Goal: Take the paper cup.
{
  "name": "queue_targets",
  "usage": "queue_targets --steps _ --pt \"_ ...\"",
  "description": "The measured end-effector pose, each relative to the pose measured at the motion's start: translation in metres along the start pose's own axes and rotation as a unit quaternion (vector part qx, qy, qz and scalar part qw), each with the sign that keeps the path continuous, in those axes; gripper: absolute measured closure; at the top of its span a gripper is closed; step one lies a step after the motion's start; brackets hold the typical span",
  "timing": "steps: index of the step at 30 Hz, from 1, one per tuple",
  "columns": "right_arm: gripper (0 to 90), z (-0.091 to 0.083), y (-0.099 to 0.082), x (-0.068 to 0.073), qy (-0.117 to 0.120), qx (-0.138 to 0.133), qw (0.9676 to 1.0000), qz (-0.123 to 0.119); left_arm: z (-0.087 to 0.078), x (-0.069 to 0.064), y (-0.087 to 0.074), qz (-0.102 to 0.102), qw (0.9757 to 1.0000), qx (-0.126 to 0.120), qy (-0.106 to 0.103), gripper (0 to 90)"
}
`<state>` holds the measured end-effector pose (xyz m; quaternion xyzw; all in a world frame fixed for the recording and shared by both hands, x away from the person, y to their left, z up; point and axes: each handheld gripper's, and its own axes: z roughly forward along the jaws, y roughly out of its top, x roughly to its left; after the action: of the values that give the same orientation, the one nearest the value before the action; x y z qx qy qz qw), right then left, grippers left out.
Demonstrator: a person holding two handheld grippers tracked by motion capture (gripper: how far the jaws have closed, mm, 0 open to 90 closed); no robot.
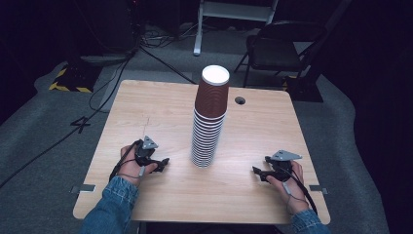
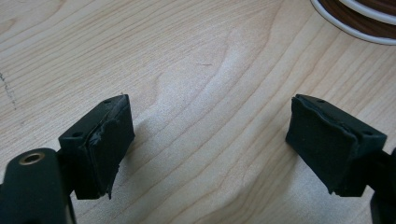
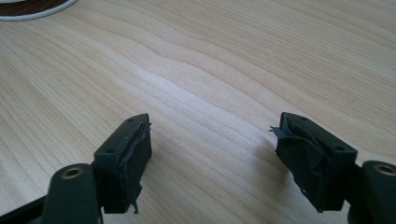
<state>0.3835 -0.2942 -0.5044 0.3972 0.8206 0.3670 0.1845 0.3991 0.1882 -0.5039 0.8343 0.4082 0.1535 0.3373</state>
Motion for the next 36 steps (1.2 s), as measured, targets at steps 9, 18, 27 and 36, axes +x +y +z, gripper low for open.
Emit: queue_targets --steps 9,18,27,36 --pt "18.7 -0.014 0.008 -0.002 0.000 -0.001 1.0000 0.001 -0.014 0.003 0.010 -0.023 0.9991 -0.024 -0.028 19.3" --pt "19.1 -0.046 0.033 0.007 0.037 -0.040 0.9984 0.016 -0.064 -0.021 0.061 0.008 0.9874 -0.122 -0.099 17.0" --pt "19.6 -0.071 0.060 0.025 0.076 -0.073 0.9944 0.006 -0.090 -0.041 0.102 0.030 0.9662 -0.204 -0.154 15.3" --pt "19.8 -0.087 0.069 0.030 0.095 -0.097 0.9906 0.017 -0.099 -0.054 0.129 0.065 0.9529 -0.243 -0.169 15.3"
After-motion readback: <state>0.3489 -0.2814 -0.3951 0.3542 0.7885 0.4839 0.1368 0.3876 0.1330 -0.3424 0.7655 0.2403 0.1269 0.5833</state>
